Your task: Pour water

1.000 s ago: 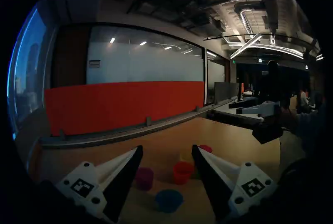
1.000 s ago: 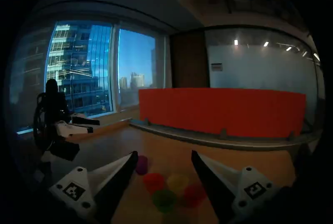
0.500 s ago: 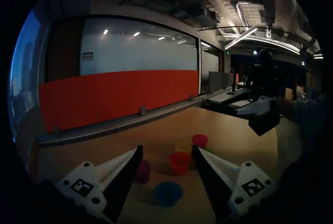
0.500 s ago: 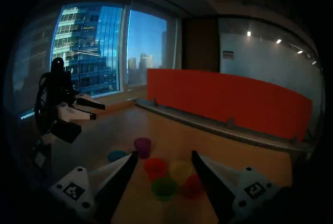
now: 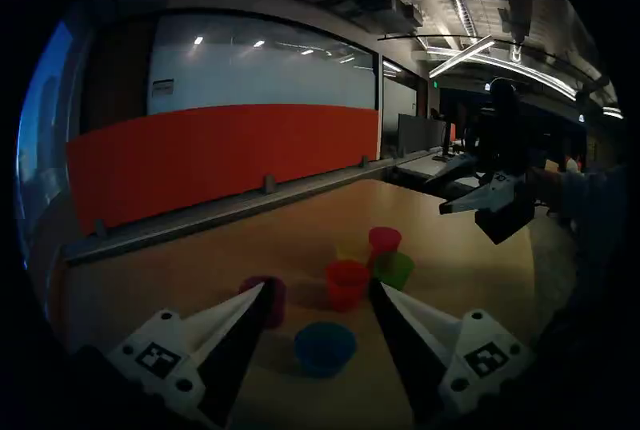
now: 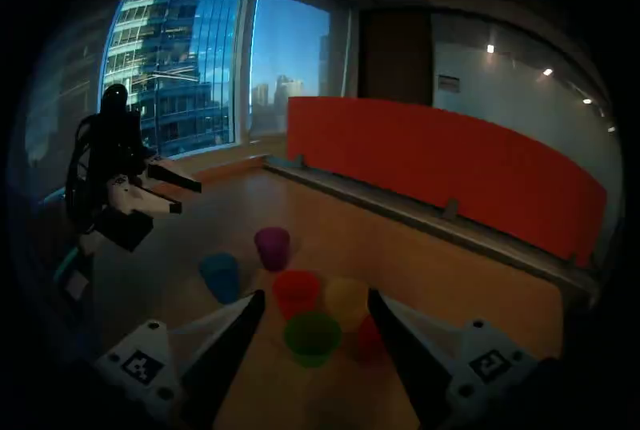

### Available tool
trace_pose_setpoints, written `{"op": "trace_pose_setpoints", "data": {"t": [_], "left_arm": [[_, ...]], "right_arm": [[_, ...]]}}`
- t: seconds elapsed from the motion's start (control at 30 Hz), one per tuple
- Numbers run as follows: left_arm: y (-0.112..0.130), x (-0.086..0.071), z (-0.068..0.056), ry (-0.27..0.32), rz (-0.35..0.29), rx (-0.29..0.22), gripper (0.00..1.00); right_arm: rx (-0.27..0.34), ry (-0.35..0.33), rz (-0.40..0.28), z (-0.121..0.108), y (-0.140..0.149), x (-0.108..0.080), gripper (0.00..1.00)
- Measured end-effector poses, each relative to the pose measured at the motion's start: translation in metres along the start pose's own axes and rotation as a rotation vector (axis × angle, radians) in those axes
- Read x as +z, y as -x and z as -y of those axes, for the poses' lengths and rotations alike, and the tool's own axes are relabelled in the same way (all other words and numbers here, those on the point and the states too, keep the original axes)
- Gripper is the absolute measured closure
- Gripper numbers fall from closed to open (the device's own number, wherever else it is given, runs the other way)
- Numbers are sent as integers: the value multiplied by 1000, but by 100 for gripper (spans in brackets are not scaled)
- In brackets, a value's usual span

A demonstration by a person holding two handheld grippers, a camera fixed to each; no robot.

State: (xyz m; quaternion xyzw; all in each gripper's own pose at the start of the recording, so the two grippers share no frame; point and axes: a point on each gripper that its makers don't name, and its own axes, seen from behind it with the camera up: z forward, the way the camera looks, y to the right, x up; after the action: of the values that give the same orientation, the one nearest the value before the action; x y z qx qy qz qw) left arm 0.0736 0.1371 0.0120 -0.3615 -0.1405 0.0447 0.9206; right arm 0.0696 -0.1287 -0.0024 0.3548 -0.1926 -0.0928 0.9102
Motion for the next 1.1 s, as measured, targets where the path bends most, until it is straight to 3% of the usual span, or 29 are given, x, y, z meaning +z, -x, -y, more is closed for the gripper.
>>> {"op": "trace_pose_setpoints", "data": {"t": [0.6,1.1], "left_arm": [[62,19,-7,43,113,16,13],[102,23,-8,56,186,10,13]], "right_arm": [[1,-32,117,1,63,32,1],[8,-44,179,4,97,48,1]]}}
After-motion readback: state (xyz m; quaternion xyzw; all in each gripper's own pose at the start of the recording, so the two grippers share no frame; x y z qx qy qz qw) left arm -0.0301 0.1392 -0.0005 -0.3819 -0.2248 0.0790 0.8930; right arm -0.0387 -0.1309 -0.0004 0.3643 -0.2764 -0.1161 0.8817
